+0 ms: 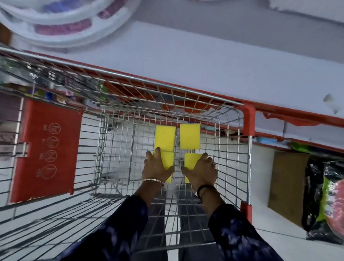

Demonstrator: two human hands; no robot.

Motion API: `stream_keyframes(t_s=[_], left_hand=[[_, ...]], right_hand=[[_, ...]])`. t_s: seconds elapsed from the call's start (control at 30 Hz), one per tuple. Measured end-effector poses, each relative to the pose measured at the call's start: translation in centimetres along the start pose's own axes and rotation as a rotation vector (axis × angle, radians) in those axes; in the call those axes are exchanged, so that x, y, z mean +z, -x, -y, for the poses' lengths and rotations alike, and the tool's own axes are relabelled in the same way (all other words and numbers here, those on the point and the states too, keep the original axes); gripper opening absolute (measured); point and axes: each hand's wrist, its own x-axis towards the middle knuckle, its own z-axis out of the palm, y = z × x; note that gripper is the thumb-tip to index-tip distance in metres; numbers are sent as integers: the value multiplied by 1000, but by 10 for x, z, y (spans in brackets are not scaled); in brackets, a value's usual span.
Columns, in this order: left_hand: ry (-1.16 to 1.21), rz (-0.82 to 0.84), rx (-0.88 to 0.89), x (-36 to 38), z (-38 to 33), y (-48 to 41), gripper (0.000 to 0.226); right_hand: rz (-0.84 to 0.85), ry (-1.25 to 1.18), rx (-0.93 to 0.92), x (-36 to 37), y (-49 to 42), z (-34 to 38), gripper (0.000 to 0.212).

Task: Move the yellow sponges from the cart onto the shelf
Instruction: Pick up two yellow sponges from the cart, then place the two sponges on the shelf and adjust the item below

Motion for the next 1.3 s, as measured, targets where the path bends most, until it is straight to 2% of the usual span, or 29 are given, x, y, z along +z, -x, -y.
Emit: stream_keyframes(t_s=[0.17, 0.3, 0.43, 0.53, 0.67, 0.77, 1.03, 1.3], left_hand=[[24, -34, 66, -56, -17, 27, 83], [-18, -74, 116, -101, -40, 56, 94], [-38, -164, 169, -148, -73, 87, 98], [-50, -172, 240, -183, -99, 107, 104], [-119, -138, 314, -229, -140, 128, 108], [-166, -174, 366, -266, -176, 145, 106], [-188, -339, 546, -353, -273, 190, 103], [-215, -462, 626, -408, -373, 194, 91]], right_hand=[[-66, -63, -64, -46, 34, 14, 96], [-169, -84, -105, -93, 62, 22, 96], [-249, -52, -152, -151, 86, 31, 103], [-314, -80, -174, -196, 105, 37, 108], [-361, -101, -209, -258, 128, 43, 98], [-421, -141, -244, -306, 148, 41, 100], [-626, -258, -322, -416, 186, 32, 89], [-772, -356, -318, -511, 168, 42, 76]])
